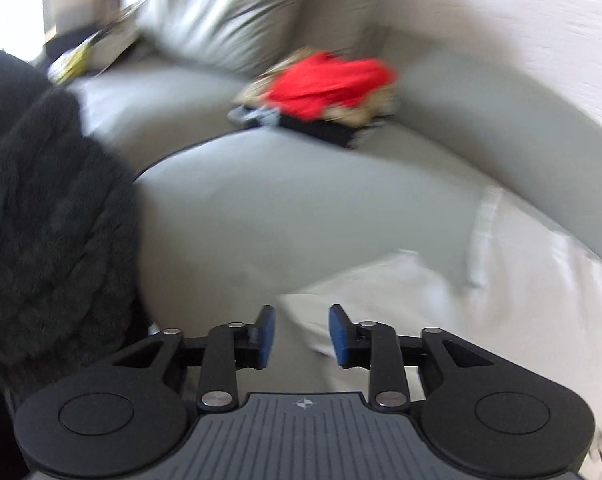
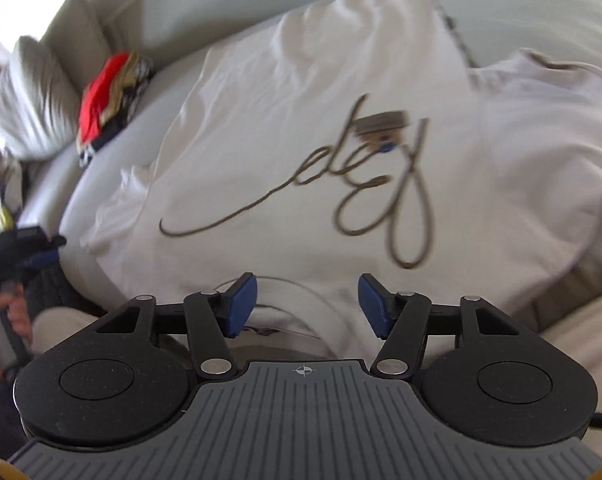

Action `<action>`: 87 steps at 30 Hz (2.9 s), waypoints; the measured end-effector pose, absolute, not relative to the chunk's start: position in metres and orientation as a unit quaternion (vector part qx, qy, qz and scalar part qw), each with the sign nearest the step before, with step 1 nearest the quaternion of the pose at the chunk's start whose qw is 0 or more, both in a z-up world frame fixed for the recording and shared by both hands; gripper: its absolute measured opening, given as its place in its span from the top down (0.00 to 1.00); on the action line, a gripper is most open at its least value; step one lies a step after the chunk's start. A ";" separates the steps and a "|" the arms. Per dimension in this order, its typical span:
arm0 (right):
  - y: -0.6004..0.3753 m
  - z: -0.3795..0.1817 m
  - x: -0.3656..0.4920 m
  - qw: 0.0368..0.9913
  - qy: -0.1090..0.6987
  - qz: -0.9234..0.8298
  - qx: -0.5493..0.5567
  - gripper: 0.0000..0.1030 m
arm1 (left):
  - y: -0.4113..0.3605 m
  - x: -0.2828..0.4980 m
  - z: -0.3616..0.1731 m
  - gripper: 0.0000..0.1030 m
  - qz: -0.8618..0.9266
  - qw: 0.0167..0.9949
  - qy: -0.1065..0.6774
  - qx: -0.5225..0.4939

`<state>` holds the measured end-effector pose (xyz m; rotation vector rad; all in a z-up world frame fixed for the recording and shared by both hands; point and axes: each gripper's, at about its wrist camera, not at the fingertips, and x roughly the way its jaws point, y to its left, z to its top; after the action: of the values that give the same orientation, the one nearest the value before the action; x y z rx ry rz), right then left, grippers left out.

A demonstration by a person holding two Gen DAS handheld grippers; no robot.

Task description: Fold clothes

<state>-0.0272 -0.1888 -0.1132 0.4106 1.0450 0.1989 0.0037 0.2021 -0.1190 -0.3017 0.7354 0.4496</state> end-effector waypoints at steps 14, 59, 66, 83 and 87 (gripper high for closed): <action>-0.187 -0.152 -0.028 0.847 0.520 0.027 0.105 0.84 | 0.041 0.005 -0.173 0.78 -0.086 0.884 0.459 0.011; -0.334 -0.120 0.082 0.890 0.318 -0.214 0.245 0.73 | 0.034 0.038 -0.170 0.76 -0.118 0.868 0.483 0.004; -0.321 -0.066 0.039 0.874 0.350 -0.127 0.311 0.68 | 0.048 0.040 -0.142 0.70 -0.127 0.863 0.488 -0.034; -0.272 0.011 0.164 0.912 0.350 0.036 0.212 0.25 | 0.152 0.190 -0.023 0.48 -0.057 0.935 0.338 -0.092; -0.283 -0.056 0.241 0.890 0.396 0.015 0.228 0.36 | 0.167 0.254 -0.078 0.57 -0.030 0.925 0.363 -0.109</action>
<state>0.2407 -0.2826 -0.0564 0.4730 0.8222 0.0309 0.2541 0.1670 -0.0780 -0.2230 0.7449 -0.0624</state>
